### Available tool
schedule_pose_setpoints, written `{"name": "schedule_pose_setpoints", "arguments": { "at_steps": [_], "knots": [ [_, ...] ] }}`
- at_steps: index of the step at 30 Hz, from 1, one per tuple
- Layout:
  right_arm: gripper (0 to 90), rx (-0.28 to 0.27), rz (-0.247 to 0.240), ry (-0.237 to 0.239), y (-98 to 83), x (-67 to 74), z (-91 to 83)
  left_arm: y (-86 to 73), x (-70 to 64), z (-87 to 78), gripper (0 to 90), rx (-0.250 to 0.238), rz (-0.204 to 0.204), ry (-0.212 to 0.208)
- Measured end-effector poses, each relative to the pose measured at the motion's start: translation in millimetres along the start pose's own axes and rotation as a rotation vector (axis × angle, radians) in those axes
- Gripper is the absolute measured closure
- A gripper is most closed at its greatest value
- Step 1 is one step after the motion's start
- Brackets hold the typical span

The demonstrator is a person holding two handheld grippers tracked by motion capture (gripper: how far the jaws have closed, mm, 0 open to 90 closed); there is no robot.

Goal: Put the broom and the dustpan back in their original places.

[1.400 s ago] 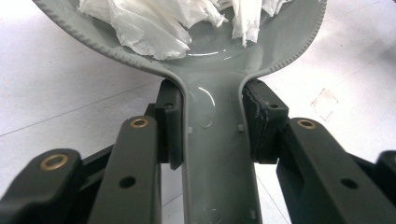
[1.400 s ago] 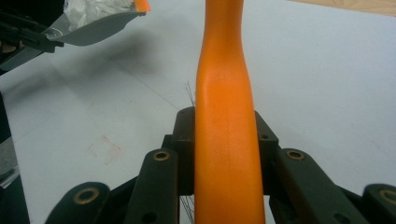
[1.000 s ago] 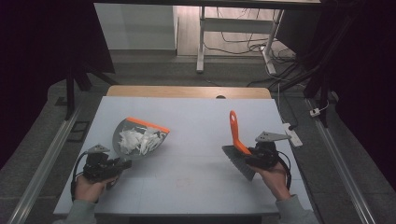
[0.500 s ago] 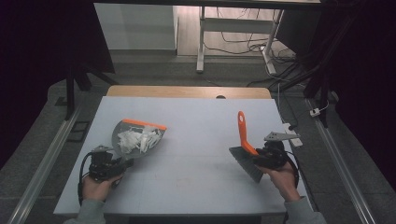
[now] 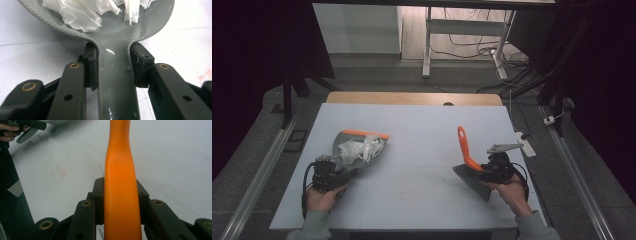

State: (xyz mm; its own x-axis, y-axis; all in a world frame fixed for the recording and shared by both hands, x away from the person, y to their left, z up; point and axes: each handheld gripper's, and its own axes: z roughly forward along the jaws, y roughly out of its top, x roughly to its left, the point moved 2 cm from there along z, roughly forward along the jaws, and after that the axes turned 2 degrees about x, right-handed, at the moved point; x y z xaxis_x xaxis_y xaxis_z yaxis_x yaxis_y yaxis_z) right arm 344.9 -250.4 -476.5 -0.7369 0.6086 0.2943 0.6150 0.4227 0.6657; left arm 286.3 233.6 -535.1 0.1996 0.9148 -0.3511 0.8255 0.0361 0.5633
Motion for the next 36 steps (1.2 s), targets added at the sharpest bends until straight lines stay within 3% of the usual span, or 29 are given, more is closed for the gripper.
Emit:
{"name": "schedule_pose_setpoints", "arguments": {
  "at_steps": [11, 26, 36],
  "knots": [
    [70.6, 0.053, 0.010, 0.025, -3.8, -1.4, 11.5, 1.2, 1.2, 10.3, 61.6, 0.021, -0.038, 0.028],
    [70.6, 0.115, 0.051, -0.024, -12.0, -16.6, 22.0, 2.2, -0.5, 17.9, 61.3, 0.037, -0.051, 0.049],
    [70.4, 0.111, 0.085, -0.027, -12.4, -27.8, 23.8, 2.1, -1.1, 16.7, 60.1, 0.025, -0.050, 0.042]
  ]
}}
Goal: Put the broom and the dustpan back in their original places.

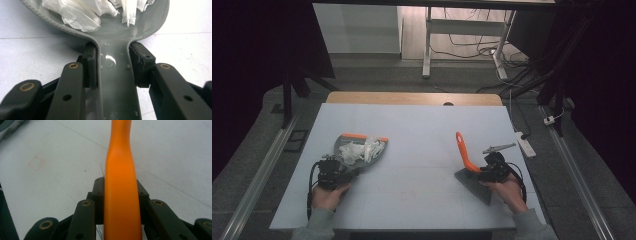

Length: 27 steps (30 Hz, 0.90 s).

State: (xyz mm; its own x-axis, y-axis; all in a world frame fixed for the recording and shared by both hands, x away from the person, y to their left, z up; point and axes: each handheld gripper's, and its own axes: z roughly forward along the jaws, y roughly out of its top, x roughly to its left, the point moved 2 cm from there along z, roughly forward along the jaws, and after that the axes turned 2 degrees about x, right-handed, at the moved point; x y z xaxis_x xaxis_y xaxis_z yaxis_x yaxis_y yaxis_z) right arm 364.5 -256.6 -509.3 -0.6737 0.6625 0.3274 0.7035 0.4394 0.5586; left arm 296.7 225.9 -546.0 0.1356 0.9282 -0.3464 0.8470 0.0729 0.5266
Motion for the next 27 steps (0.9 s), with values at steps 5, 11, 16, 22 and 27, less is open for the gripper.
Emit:
{"name": "schedule_pose_setpoints", "arguments": {
  "at_steps": [5, 11, 16, 22, 27],
  "knots": [
    [70.0, 0.001, -0.003, -0.011, 0.8, -3.8, 0.8, -0.2, 0.3, -0.4, 57.9, 0.000, 0.008, -0.004],
    [69.4, 0.001, -0.016, -0.022, 1.2, -6.3, 1.4, -0.6, 0.3, -1.1, 53.8, -0.002, 0.019, -0.001],
    [68.4, 0.000, -0.033, -0.031, 1.4, -7.8, 1.9, -0.8, 0.5, -2.8, 49.3, -0.011, 0.021, 0.006],
    [64.8, 0.002, -0.051, -0.055, 1.5, -9.0, 2.2, -1.2, -0.3, -6.1, 43.0, -0.023, 0.042, 0.002],
    [60.8, 0.005, -0.056, -0.070, 2.0, -12.4, 3.1, -1.2, -2.2, -8.7, 41.4, -0.029, 0.061, 0.002]
  ]
}}
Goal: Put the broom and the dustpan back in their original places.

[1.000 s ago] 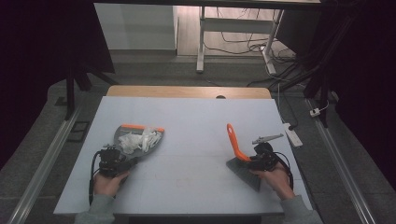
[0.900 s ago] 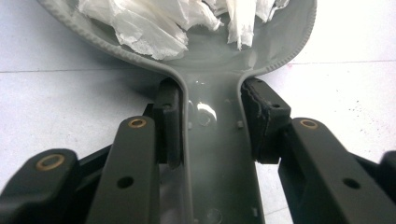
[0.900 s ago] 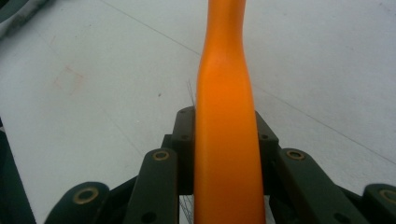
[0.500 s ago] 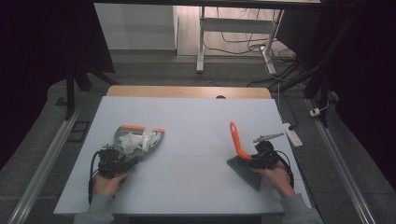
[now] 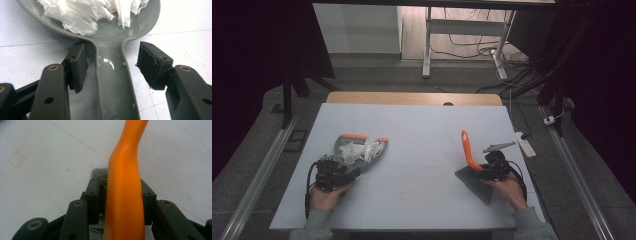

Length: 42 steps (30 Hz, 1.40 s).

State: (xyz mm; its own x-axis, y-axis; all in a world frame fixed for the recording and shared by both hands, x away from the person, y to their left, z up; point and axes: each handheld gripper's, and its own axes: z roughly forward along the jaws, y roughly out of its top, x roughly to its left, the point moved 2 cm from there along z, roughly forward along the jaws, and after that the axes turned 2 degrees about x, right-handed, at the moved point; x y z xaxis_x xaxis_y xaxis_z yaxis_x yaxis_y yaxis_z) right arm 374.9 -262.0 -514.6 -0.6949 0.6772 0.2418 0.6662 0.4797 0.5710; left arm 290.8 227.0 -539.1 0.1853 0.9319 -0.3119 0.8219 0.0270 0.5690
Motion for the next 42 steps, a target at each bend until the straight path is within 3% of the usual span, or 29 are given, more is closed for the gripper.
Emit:
{"name": "schedule_pose_setpoints", "arguments": {
  "at_steps": [11, 24, 29, 30, 37, 42],
  "knots": [
    [50.2, 0.030, -0.007, -0.052, 2.2, -6.5, 4.1, -0.8, 0.2, -4.7, 40.9, -0.006, 0.021, 0.014],
    [44.0, 0.070, 0.037, -0.080, 4.9, -11.4, 7.6, -1.9, -1.2, -8.5, 33.6, -0.012, 0.052, 0.020],
    [42.1, 0.079, 0.040, -0.122, 6.8, -11.0, 7.6, -2.6, -0.9, -11.0, 31.6, -0.012, 0.063, 0.027],
    [41.6, 0.082, 0.034, -0.155, 7.1, -11.0, 6.9, -2.6, -0.8, -11.7, 31.4, -0.013, 0.065, 0.030],
    [42.4, 0.050, 0.035, -0.171, 8.2, -10.5, 1.4, -2.8, -2.3, -17.1, 30.7, -0.030, 0.087, 0.040],
    [43.1, -0.019, 0.001, -0.182, 9.8, -3.6, -8.1, -2.3, -6.8, -25.3, 30.5, -0.053, 0.143, 0.032]
  ]
}}
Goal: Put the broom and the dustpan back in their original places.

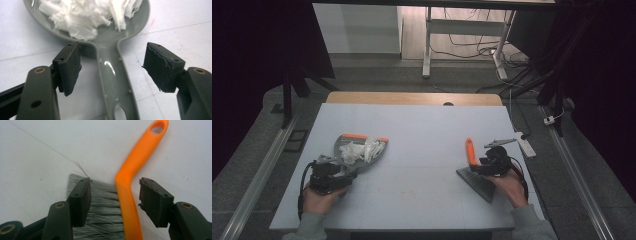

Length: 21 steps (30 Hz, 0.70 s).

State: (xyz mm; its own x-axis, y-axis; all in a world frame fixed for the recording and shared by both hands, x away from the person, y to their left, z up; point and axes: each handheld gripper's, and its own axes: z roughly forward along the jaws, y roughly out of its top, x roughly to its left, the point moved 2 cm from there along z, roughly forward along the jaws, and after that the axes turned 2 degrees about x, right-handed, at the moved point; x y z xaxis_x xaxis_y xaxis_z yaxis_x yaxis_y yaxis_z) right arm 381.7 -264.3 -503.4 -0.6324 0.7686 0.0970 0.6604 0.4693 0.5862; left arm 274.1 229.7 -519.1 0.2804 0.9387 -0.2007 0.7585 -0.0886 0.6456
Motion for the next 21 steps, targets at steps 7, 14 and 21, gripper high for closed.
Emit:
{"name": "schedule_pose_setpoints", "arguments": {
  "at_steps": [7, 14, 21],
  "knots": [
    [43.3, -0.067, -0.065, 0.024, -2.1, 11.0, -7.7, 5.8, -13.8, -7.7, 30.8, -0.004, 0.112, -0.070],
    [43.8, -0.104, -0.107, 0.056, -9.0, 22.5, -12.1, 7.6, -19.0, -3.9, 31.5, 0.043, 0.191, -0.155],
    [44.8, -0.139, -0.142, 0.060, -21.8, 33.4, -21.1, 3.1, -17.7, -1.2, 32.1, 0.057, 0.255, -0.202]
  ]
}}
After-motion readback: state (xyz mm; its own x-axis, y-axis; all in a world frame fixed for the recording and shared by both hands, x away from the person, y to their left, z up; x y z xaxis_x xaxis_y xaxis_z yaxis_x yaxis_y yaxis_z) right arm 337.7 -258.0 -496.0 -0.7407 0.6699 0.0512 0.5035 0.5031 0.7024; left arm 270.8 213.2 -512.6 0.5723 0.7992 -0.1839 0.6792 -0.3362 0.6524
